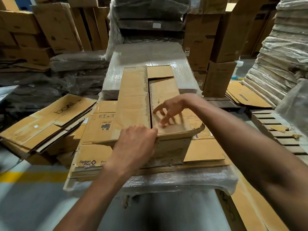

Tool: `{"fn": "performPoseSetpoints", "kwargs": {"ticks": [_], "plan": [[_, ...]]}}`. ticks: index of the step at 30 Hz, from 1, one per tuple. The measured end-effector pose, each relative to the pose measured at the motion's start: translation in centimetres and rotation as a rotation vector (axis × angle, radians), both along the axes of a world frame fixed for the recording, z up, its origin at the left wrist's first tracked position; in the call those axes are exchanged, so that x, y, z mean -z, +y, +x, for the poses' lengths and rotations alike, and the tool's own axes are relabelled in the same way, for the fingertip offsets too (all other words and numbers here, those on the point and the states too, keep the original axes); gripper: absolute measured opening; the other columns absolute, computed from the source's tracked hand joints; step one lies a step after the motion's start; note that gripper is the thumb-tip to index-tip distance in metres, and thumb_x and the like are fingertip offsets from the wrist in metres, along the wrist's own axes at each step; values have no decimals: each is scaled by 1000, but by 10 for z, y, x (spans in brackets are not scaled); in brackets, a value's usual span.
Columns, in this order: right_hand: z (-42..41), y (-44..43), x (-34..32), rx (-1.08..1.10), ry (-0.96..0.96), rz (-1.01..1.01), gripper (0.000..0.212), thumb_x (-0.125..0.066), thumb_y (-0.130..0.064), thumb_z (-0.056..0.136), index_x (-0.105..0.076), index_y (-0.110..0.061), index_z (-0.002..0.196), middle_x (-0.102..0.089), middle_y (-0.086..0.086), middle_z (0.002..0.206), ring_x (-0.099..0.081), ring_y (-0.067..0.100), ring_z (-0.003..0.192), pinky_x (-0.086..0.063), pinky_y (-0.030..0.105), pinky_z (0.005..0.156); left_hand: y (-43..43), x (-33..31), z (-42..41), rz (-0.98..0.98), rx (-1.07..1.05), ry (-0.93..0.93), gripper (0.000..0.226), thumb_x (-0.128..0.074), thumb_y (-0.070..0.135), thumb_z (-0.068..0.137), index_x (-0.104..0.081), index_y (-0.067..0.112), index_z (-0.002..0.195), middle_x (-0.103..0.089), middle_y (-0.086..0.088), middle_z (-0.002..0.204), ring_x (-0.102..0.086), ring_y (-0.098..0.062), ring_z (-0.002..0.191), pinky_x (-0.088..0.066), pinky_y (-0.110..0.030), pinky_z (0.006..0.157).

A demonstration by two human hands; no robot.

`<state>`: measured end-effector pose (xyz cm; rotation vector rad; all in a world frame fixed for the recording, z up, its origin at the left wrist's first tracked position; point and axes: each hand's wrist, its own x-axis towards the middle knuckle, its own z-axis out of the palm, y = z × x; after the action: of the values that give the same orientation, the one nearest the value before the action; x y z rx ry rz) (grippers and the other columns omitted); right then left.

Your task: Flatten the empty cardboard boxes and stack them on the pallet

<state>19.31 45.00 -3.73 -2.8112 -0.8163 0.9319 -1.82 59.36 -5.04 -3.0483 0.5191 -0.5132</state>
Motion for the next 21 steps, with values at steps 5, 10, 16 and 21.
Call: {"fn": "performPoseSetpoints", "kwargs": {"ticks": [5,10,16,21], "plan": [[-25,-33,37,-131,-192,-64,126,-67,-83,65,4,-42,161,9,-6,171,6,27,157,-6,59,123,-1,18,1,2,-24,650,76,-59,58,93,-32,22,154,-36,-8,159,-38,-31,142,-35,-48,117],[-48,-52,65,-38,-285,109,122,-69,-82,67,3,-47,160,10,-6,171,11,25,157,5,58,123,18,69,3,51,169,702,135,-59,88,70,27,29,156,38,5,160,37,-18,147,16,-45,124],[-75,-51,80,32,-364,203,115,-70,-77,73,-1,-46,160,6,-5,171,10,25,157,7,60,123,36,105,26,-275,48,271,85,-67,59,87,-23,36,157,-14,13,165,-11,-11,149,-5,-29,118],[-100,-42,97,105,-504,250,114,-72,-71,75,-2,-44,160,7,-1,171,13,25,156,11,61,122,40,109,58,-84,117,125,76,-69,66,79,-44,31,141,-28,3,163,-14,-18,154,-2,-40,122]]}}
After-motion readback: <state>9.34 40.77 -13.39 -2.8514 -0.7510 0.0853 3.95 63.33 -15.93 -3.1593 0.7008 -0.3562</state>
